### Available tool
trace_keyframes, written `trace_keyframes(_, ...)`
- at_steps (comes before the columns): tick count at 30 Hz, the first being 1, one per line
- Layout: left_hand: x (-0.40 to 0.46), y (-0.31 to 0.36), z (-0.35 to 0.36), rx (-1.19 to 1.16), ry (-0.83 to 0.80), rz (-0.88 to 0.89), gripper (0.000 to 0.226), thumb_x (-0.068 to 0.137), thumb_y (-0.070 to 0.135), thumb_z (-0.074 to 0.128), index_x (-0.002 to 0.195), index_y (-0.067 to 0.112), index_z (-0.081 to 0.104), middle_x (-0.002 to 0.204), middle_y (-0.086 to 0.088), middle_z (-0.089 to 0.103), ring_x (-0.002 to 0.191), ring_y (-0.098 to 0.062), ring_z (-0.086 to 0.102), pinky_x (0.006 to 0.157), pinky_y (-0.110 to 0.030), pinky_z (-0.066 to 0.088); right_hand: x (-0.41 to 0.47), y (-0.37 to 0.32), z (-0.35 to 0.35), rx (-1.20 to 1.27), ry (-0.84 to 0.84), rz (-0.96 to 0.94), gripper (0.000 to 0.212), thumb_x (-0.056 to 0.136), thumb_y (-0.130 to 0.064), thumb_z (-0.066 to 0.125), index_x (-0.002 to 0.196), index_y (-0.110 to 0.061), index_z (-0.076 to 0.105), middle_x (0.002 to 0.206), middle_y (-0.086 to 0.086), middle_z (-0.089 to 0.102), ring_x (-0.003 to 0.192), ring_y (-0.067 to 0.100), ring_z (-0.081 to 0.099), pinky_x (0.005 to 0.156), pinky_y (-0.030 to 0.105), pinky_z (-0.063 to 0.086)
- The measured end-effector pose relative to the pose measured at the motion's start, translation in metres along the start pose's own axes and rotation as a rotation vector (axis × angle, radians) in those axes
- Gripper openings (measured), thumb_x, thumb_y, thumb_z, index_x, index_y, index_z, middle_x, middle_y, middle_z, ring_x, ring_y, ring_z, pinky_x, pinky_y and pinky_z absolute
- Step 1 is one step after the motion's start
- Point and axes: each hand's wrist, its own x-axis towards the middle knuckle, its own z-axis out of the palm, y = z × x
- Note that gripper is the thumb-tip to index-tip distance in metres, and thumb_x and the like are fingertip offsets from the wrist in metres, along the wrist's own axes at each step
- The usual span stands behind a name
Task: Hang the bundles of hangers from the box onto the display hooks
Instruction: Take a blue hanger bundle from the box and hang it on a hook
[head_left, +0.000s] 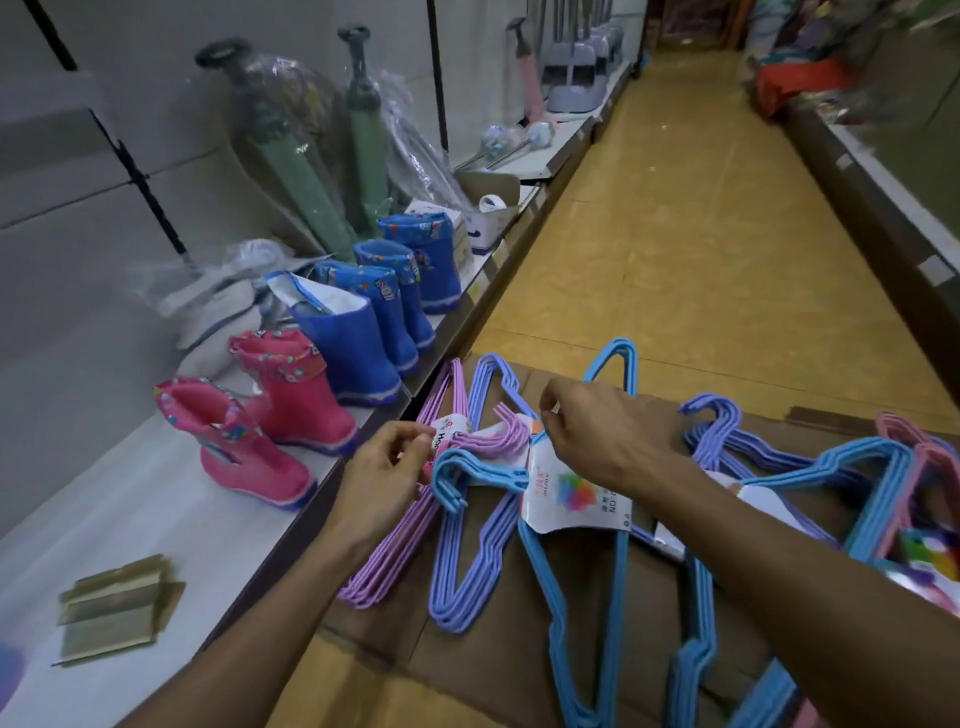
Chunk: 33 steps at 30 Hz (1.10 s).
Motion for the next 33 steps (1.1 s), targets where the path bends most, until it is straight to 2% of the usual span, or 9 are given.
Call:
trace_keyframes(3, 0.006, -0.025, 0.009, 0.033, 0.019, -0.023, 0.012, 0.094, 0.020, 0.057, 0.092, 0.029, 0.066, 0.089, 0.005, 0.070, 0.078, -0.018, 0.068, 0.072, -0.033, 0.054, 0.006, -0.005, 0.032, 0.033, -0.036, -0.024, 0.020, 0.095, -0.028, 0.045, 0.107, -0.018, 0.057, 0.099, 0.008, 0.068, 0.092, 0.036, 0.063, 0.073, 0.043, 0.052)
trace_keyframes(7, 0.009, -0.050, 0.016, 0.083, 0.026, -0.047, 0.012, 0.094, 0.018, 0.058, 0.094, 0.029, 0.063, 0.087, -0.001, 0.068, 0.077, -0.023, 0.066, 0.075, -0.036, 0.053, 0.010, -0.015, 0.069, -0.069, -0.046, -0.123, 0.024, 0.094, -0.032, 0.048, 0.108, -0.016, 0.059, 0.108, 0.009, 0.065, 0.099, 0.035, 0.060, 0.075, 0.039, 0.046)
trace_keyframes(11, 0.016, -0.070, 0.015, 0.159, 0.035, -0.073, 0.016, 0.094, 0.015, 0.055, 0.106, 0.025, 0.061, 0.093, 0.001, 0.065, 0.072, -0.015, 0.061, 0.064, -0.012, 0.047, 0.017, -0.024, 0.098, -0.162, -0.169, -0.171, 0.033, 0.095, -0.039, 0.050, 0.113, -0.013, 0.060, 0.115, 0.011, 0.065, 0.113, 0.033, 0.054, 0.097, 0.041, 0.037)
trace_keyframes(13, 0.021, -0.080, 0.012, 0.241, 0.012, -0.102, 0.023, 0.093, 0.015, 0.057, 0.115, 0.020, 0.058, 0.102, 0.001, 0.063, 0.075, -0.006, 0.058, 0.062, -0.009, 0.040, 0.020, -0.027, 0.106, -0.218, -0.220, -0.179, 0.032, 0.094, -0.041, 0.052, 0.111, -0.014, 0.060, 0.112, 0.010, 0.067, 0.110, 0.030, 0.057, 0.102, 0.042, 0.032)
trace_keyframes(17, 0.030, -0.096, 0.008, 0.414, -0.091, -0.166, 0.049, 0.087, 0.021, 0.068, 0.132, 0.015, 0.049, 0.122, -0.004, 0.057, 0.107, -0.016, 0.057, 0.087, -0.024, 0.043, 0.022, -0.034, 0.117, -0.300, -0.238, -0.219, 0.015, 0.092, -0.028, 0.058, 0.101, -0.018, 0.063, 0.099, 0.006, 0.070, 0.102, 0.029, 0.061, 0.105, 0.043, 0.026)
trace_keyframes(23, 0.032, -0.105, 0.029, 0.496, -0.265, -0.246, 0.059, 0.085, 0.029, 0.071, 0.137, 0.018, 0.044, 0.128, -0.008, 0.060, 0.105, -0.018, 0.055, 0.078, -0.019, 0.036, 0.023, -0.031, 0.131, -0.348, -0.198, -0.241, 0.015, 0.086, -0.013, 0.058, 0.100, -0.013, 0.064, 0.088, 0.007, 0.071, 0.091, 0.031, 0.064, 0.112, 0.046, 0.024)
trace_keyframes(26, 0.031, -0.109, 0.040, 0.494, -0.233, -0.213, 0.053, 0.087, 0.026, 0.068, 0.134, 0.016, 0.045, 0.126, -0.008, 0.062, 0.096, -0.016, 0.054, 0.072, -0.018, 0.033, 0.023, -0.029, 0.141, -0.392, -0.167, -0.205, 0.032, 0.053, -0.016, 0.084, 0.080, -0.009, 0.069, 0.058, 0.009, 0.067, 0.063, 0.030, 0.066, 0.095, 0.049, 0.047)
trace_keyframes(28, 0.030, -0.110, 0.041, 0.483, -0.217, -0.214, 0.052, 0.089, 0.026, 0.067, 0.135, 0.016, 0.045, 0.128, -0.007, 0.060, 0.099, -0.015, 0.054, 0.076, -0.018, 0.034, 0.022, -0.027, 0.148, -0.366, -0.124, -0.213, 0.038, 0.038, -0.013, 0.087, 0.071, -0.007, 0.068, 0.046, 0.010, 0.060, 0.050, 0.029, 0.061, 0.083, 0.046, 0.053)
trace_keyframes(33, 0.025, -0.114, 0.036, 0.446, -0.132, -0.167, 0.051, 0.090, 0.024, 0.065, 0.137, 0.018, 0.047, 0.135, -0.005, 0.057, 0.121, -0.020, 0.054, 0.094, -0.024, 0.039, 0.025, -0.033, 0.147, -0.379, -0.169, -0.203, 0.023, 0.064, -0.012, 0.077, 0.084, -0.010, 0.065, 0.061, 0.011, 0.068, 0.064, 0.029, 0.067, 0.096, 0.046, 0.046)
